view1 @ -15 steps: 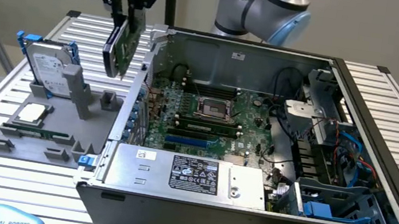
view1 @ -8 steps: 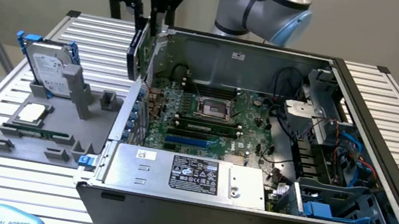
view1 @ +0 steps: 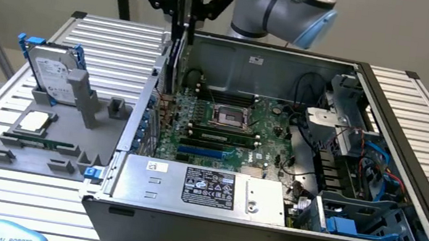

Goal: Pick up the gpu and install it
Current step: 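Pick up the gpu and move the gpu toward the slot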

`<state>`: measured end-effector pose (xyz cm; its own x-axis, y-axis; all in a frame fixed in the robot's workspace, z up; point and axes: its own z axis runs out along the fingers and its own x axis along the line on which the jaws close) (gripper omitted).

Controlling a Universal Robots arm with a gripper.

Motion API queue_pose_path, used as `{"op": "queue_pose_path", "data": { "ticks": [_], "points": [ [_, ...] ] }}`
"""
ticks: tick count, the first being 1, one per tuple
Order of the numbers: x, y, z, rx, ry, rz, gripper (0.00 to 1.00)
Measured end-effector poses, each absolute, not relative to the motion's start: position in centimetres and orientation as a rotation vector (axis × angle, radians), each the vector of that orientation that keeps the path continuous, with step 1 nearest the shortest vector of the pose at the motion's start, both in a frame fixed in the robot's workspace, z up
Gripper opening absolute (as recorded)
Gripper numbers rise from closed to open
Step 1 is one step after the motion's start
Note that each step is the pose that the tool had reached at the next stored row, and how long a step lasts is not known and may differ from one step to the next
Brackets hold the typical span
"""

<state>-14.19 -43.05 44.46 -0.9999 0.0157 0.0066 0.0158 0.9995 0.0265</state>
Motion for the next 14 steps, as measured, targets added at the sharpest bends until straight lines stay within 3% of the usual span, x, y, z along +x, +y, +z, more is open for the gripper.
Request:
{"op": "queue_pose_path", "data": {
  "ticks": [14],
  "points": [
    [-7.8,-43.1,43.2,-0.025,-3.134,0.000,0.27]
  ]
}}
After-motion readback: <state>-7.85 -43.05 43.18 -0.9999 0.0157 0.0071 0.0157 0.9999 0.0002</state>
